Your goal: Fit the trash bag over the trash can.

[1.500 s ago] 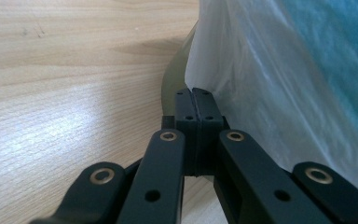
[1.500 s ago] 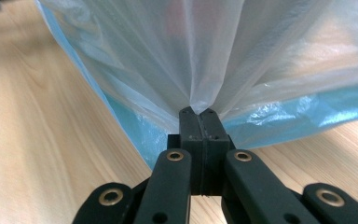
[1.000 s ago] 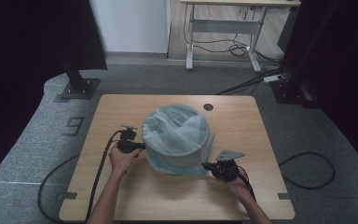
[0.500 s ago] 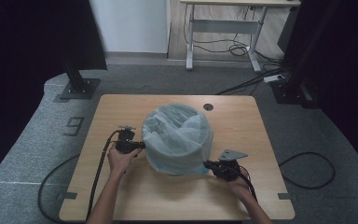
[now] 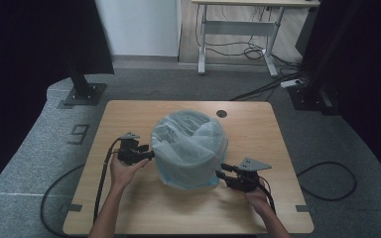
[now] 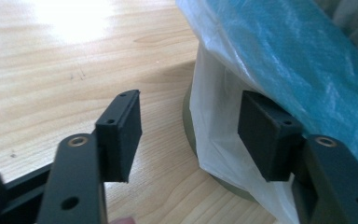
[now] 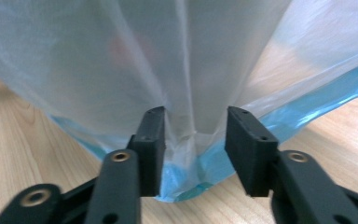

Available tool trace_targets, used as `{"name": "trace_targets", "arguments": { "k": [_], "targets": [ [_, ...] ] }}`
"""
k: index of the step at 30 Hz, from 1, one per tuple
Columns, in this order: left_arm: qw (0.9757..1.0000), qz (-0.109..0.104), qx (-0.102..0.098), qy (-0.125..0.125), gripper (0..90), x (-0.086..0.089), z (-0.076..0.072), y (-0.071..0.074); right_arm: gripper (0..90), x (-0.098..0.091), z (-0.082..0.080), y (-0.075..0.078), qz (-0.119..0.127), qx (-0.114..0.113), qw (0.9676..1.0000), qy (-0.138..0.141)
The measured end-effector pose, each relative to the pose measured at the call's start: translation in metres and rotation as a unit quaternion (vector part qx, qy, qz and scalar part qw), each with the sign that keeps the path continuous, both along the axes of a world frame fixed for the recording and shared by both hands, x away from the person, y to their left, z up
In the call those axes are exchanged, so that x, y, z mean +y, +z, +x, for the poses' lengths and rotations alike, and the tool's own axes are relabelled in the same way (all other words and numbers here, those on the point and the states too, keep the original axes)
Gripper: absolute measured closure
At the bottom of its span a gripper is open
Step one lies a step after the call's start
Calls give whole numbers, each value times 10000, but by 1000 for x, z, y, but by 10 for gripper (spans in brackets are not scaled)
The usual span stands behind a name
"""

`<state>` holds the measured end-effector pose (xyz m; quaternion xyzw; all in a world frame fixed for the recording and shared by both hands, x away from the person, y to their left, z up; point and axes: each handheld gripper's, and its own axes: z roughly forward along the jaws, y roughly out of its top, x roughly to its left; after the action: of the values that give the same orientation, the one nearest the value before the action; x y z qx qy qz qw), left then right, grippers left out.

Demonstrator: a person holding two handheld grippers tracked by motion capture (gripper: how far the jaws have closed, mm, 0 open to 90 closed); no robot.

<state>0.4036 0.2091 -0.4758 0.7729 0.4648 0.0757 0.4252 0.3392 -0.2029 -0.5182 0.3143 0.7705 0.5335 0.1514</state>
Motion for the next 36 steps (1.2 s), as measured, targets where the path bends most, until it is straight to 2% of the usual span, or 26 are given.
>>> {"name": "trace_targets", "arguments": {
  "k": [3,7,11,15,18,22,26,27,29,31,33,36],
  "targets": [
    [9998,64,-198,7,352,2,-5,4,478,-1,-2,2,92,-72,9999,-71],
    [9991,57,-422,-31,261,8,-10,11,382,-4,-3,5,227,6,9996,-177],
    [9978,-187,-635,-51,165,15,-14,20,325,-9,-3,6,307,62,9993,-221],
    [9959,-418,-782,-188,133,18,-18,28,319,-11,-2,7,361,89,9989,-271],
    [9958,-451,-769,-216,99,17,-20,32,318,-12,-2,7,387,92,9988,-284],
    [9969,-457,-620,-177,64,13,-18,31,319,-12,-2,9,408,69,9987,-285],
    [9986,-135,-502,-103,35,9,-19,29,322,-12,-4,12,364,67,9990,-258],
    [9989,-60,-438,-125,34,9,-19,28,324,-11,-4,11,314,107,9991,-269],
    [9993,238,-288,-26,27,7,-19,27,324,-11,-3,9,208,213,9990,-325],
    [9991,368,-226,28,28,8,-19,26,324,-11,-2,6,189,269,9990,-312],
    [9991,304,-269,72,29,10,-21,27,325,-11,-2,5,186,282,9989,-320],
    [9994,-15,-337,105,51,17,-23,28,327,-12,-2,7,198,255,9989,-329]
  ]
}}
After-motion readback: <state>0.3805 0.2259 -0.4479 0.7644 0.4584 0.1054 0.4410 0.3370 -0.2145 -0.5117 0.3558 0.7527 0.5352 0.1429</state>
